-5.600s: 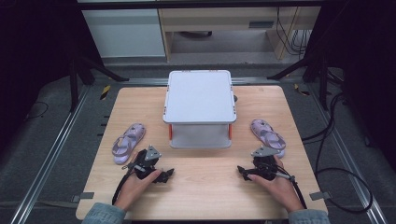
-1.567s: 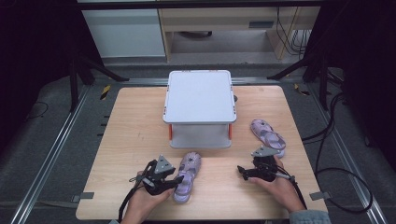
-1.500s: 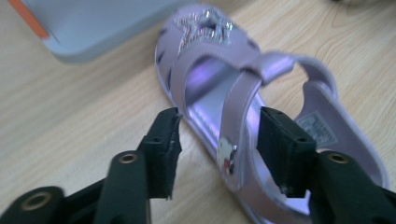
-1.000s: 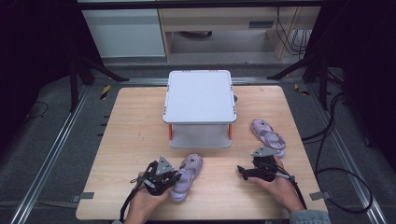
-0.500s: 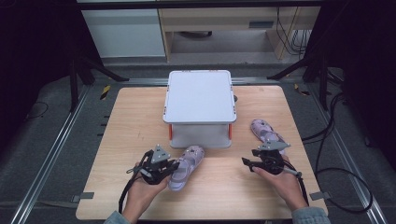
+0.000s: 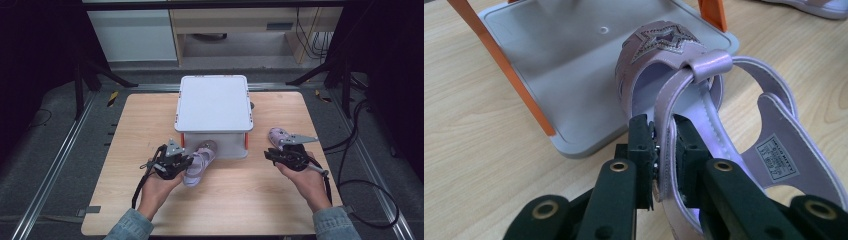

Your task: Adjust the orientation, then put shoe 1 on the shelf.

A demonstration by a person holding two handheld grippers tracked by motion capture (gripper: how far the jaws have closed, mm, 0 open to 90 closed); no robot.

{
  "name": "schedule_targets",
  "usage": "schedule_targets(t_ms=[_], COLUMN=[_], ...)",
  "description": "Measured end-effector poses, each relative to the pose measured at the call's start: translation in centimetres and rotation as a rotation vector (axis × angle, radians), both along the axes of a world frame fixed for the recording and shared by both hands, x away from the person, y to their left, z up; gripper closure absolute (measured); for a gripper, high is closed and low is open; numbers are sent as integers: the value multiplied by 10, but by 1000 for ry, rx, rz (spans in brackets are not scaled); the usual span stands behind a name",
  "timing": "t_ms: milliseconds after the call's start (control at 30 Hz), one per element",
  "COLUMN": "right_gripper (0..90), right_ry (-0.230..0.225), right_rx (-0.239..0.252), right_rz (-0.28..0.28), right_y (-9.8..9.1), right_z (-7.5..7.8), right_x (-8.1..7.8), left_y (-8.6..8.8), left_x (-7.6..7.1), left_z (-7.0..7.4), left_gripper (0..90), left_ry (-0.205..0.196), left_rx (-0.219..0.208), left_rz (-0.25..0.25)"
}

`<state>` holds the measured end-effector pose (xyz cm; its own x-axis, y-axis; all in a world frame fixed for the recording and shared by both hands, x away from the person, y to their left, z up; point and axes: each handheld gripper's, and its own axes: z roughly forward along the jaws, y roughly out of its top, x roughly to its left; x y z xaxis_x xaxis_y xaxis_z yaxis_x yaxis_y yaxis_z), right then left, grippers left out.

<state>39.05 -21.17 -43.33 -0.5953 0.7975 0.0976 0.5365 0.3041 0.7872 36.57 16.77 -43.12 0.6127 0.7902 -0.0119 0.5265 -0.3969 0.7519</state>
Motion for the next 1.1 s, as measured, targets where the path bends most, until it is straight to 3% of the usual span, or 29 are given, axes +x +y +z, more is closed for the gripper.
schedule_targets(t_ms=[300, 600, 867, 1100], right_gripper=[843, 888, 894, 893], right_ry=[-16, -52, -88, -100], right_rx=[19, 29, 49, 62], right_rz=[-4, 5, 17, 30], right_y=[1, 8, 21, 38], right_z=[11, 41, 71, 84], right_x=[3, 12, 21, 33], left_y=[4, 3, 1, -3], left_x=[13, 24, 23, 23], left_z=[-3, -9, -11, -14], left_gripper=[803, 804, 803, 804], left_ry=[-5, -16, -28, -54], left_rx=[-13, -22, -15, -27], left_rz=[41, 81, 90, 122])
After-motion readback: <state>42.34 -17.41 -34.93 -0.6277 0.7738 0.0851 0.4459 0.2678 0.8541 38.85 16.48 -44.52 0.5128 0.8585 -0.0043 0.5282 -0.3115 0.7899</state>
